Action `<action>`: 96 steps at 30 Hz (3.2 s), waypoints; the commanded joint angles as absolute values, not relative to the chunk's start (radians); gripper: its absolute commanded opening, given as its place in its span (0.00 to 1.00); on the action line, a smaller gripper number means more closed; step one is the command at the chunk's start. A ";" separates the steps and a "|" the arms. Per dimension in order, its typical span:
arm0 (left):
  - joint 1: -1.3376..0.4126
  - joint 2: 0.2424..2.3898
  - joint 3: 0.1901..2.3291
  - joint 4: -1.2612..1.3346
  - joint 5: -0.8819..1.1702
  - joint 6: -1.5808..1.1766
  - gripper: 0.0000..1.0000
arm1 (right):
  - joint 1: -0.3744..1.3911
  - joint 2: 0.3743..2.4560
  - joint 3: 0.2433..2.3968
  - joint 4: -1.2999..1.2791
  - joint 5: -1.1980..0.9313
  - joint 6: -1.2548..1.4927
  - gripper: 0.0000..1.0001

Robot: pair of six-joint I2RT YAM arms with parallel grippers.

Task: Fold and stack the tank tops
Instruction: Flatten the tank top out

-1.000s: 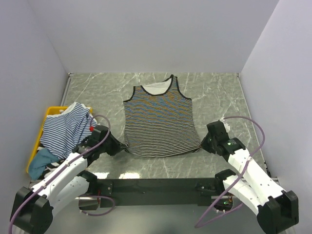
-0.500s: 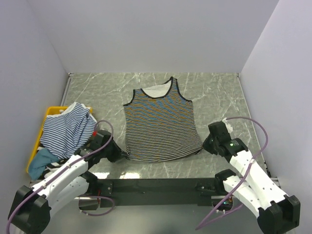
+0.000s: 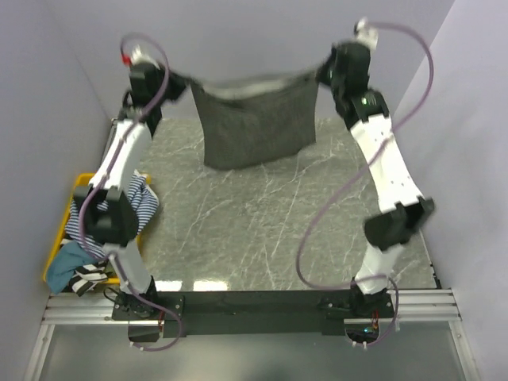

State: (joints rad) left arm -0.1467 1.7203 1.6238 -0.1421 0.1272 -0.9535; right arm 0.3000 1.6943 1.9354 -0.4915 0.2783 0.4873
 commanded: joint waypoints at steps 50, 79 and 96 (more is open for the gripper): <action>-0.172 0.990 1.396 0.310 0.133 -0.847 0.01 | 0.618 0.901 1.577 -0.067 0.405 0.239 0.00; -0.080 1.905 2.317 0.281 0.293 -0.936 0.01 | 0.255 1.922 2.625 -0.240 0.100 0.360 0.00; -0.075 1.281 0.889 0.548 0.279 -1.104 0.01 | 0.229 1.288 1.203 -0.126 -0.032 0.576 0.00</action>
